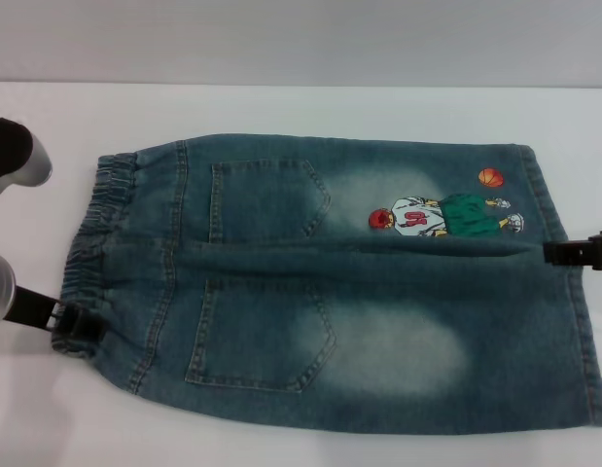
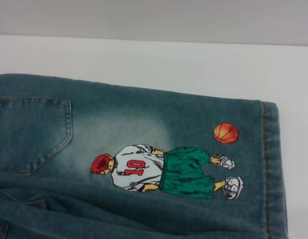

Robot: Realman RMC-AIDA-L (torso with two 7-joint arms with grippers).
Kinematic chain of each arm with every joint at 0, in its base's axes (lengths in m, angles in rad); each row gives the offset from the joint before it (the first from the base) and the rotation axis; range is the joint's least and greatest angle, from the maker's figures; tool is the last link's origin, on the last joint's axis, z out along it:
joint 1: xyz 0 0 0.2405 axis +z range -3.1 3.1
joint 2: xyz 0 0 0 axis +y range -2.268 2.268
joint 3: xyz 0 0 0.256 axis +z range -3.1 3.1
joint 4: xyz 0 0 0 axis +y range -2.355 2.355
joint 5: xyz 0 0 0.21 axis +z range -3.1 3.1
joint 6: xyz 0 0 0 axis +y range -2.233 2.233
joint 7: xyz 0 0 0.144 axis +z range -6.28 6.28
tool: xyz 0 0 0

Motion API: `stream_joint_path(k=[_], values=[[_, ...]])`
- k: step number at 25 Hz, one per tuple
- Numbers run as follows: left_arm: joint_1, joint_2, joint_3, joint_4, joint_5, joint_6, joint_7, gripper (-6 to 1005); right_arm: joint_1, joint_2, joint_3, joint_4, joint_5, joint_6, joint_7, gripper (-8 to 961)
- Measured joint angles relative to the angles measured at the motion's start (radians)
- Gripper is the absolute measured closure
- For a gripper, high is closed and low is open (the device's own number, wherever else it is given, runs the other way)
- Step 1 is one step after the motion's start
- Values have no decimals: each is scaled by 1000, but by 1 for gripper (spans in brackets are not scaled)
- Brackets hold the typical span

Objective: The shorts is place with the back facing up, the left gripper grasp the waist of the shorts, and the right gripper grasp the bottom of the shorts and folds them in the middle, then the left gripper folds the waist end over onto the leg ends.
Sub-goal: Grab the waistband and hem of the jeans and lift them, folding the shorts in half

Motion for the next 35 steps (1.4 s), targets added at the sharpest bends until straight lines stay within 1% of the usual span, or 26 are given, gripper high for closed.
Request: stream_joint_path(k=[7, 8, 10, 11, 14, 18, 26, 35], values=[[-3, 0, 2, 22, 0, -20, -9, 213, 3, 0, -3, 3, 1, -14, -2, 216], [-24, -2, 4, 66, 0, -17, -12, 214, 4, 0, -4, 3, 1, -15, -2, 216], [-24, -2, 4, 66, 0, -17, -12, 214, 6, 0, -5, 4, 1, -15, -3, 216], [-42, -2, 6, 89, -1, -17, -18, 214, 8, 0, -5, 4, 1, -15, -3, 216], [-59, -3, 6, 110, -1, -17, -20, 214, 10, 0, -6, 4, 1, -15, -3, 216], [-69, -3, 0, 131, -1, -14, -20, 214, 12, -1, -5, 7, 1, -15, -3, 216], [-84, -2, -2, 144, -1, -20, -20, 215, 24, -2, -2, 10, 1, -15, -3, 216], [-88, -4, -2, 149, -3, -24, -22, 216, 30, -2, -1, 10, 1, -15, -3, 216]])
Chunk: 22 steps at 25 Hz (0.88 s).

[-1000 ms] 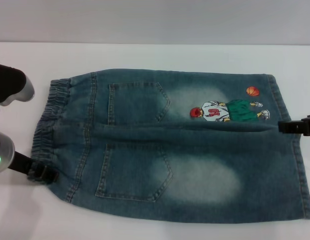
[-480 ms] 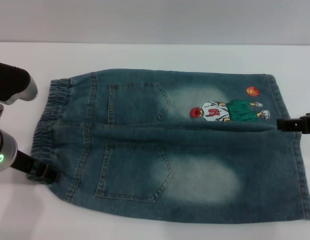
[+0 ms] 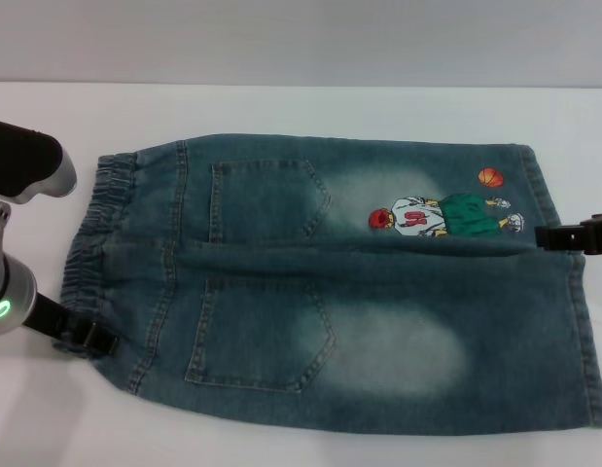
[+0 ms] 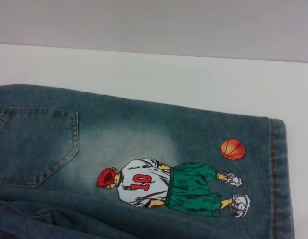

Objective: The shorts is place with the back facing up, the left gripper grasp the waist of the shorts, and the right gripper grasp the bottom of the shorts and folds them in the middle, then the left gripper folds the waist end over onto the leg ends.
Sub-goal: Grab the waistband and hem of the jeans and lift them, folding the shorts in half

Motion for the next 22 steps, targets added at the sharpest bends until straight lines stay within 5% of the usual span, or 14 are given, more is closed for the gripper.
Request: stream_joint_path(k=[13, 22], values=[[-12, 1, -4, -20, -2, -26, -27, 217, 2, -1, 0, -9, 0, 10, 0, 216], [-14, 2, -7, -15, -1, -26, -35, 566, 7, -3, 1, -17, 0, 24, 0, 216]])
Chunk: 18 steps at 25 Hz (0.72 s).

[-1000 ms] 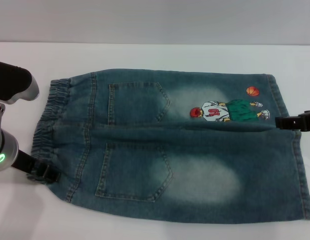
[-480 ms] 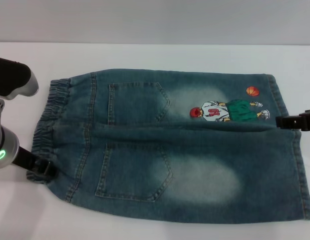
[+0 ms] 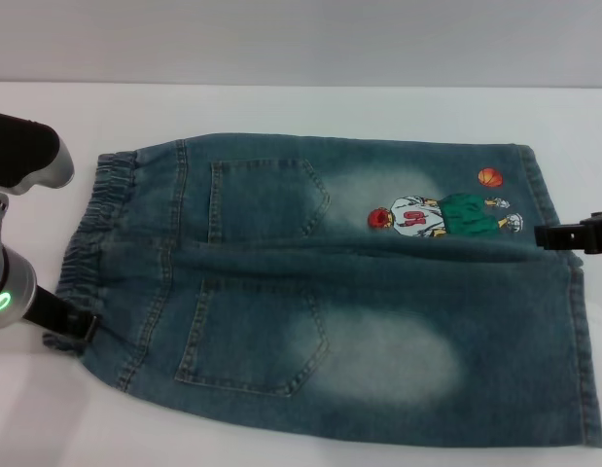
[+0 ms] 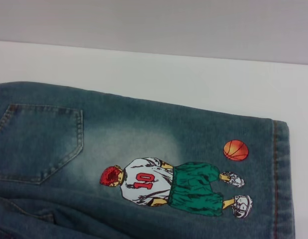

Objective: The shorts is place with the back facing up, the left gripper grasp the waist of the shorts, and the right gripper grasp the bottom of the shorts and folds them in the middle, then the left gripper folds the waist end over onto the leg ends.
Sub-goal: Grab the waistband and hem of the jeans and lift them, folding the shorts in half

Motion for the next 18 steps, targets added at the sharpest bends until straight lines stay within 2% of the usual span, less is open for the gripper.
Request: stream_joint_path(k=[8, 13, 18], values=[[0, 0, 4, -18, -1, -8, 4, 869, 0, 0, 0, -2, 0, 8, -1, 216], [6, -1, 13, -65, -2, -22, 1, 1001, -3, 0, 0, -16, 0, 19, -1, 216], [10, 0, 8, -76, 1, -27, -6, 993, -5, 0, 1, -26, 0, 23, 0, 216]])
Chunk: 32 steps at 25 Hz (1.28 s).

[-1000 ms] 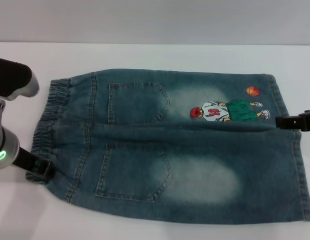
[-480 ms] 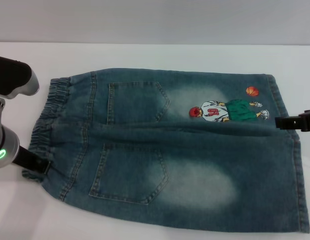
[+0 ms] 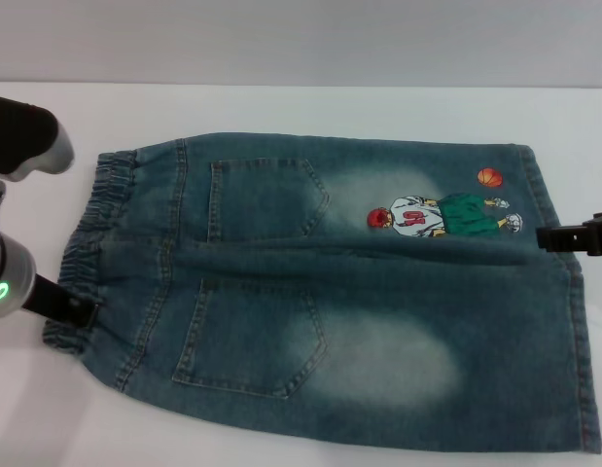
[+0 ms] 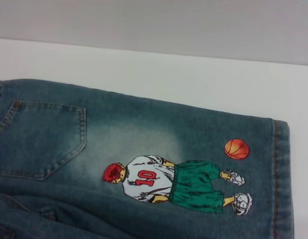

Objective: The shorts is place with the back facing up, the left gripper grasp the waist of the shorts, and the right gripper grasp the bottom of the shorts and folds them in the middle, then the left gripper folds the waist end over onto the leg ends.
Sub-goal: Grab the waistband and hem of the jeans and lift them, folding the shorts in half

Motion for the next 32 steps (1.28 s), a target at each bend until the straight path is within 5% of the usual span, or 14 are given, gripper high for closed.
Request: stream_joint_path(k=[9, 25, 32], values=[[61, 5, -31, -79, 3, 19, -5, 978, -5, 0, 1, 8, 0, 1, 0, 217], [56, 5, -21, -17, 3, 4, 5, 336, -5, 2, 1, -3, 0, 14, 2, 220], [49, 3, -19, -5, 3, 9, 6, 158, -5, 2, -2, -1, 0, 15, 2, 221]])
